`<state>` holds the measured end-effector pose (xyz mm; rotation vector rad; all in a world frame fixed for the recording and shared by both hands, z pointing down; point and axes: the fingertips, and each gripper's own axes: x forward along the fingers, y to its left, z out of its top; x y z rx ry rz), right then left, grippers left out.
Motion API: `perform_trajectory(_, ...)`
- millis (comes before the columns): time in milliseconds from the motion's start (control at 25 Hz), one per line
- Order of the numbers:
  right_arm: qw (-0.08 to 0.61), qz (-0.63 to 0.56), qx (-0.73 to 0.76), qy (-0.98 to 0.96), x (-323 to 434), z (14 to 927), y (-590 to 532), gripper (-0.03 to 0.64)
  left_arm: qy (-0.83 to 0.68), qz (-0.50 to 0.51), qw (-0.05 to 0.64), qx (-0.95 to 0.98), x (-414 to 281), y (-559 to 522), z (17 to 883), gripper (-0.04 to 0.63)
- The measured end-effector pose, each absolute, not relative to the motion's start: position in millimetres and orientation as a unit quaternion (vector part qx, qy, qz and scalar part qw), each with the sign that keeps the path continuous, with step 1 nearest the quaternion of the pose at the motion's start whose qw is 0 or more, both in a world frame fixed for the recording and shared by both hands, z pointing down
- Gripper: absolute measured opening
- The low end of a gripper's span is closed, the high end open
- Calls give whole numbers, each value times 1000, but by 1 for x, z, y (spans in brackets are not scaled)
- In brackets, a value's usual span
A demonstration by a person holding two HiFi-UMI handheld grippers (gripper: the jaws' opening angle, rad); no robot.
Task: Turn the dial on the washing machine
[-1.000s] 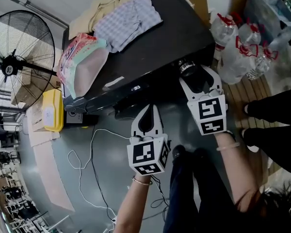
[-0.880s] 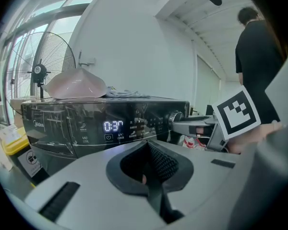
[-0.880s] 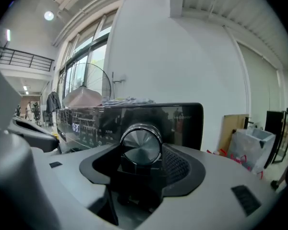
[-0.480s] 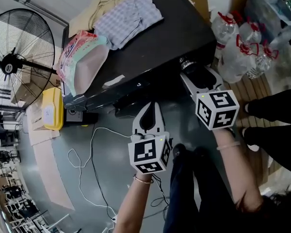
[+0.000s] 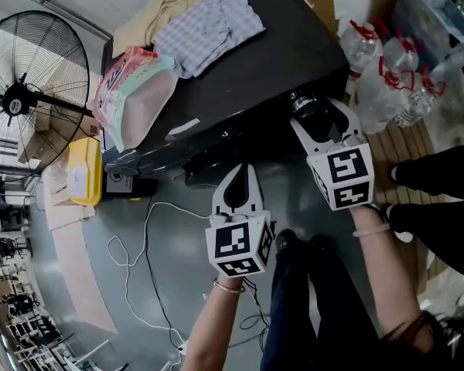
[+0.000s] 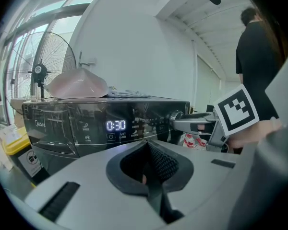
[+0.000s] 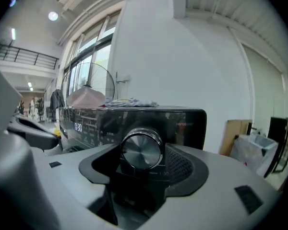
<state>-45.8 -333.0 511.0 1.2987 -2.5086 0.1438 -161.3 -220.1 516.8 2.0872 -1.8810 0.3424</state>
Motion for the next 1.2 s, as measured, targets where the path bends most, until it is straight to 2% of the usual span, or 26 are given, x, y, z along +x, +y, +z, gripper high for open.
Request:
perform_trajectory(200, 173, 25, 452, -875, -48, 511, -332, 292, -655, 121, 157, 729, -159, -221, 519, 15)
perform_trajectory(680, 38, 212, 456, -864, -40, 514, -335, 290, -656, 122, 159, 727, -159, -225, 520, 15)
perform_trajectory(880, 69, 164, 457, -871, -41, 513, -335, 291, -656, 123, 158, 728, -156, -226, 521, 15)
perform_trajectory(1200, 162, 30, 453, -876, -49, 509, -329, 298, -653, 125, 158, 730, -153, -226, 521, 15)
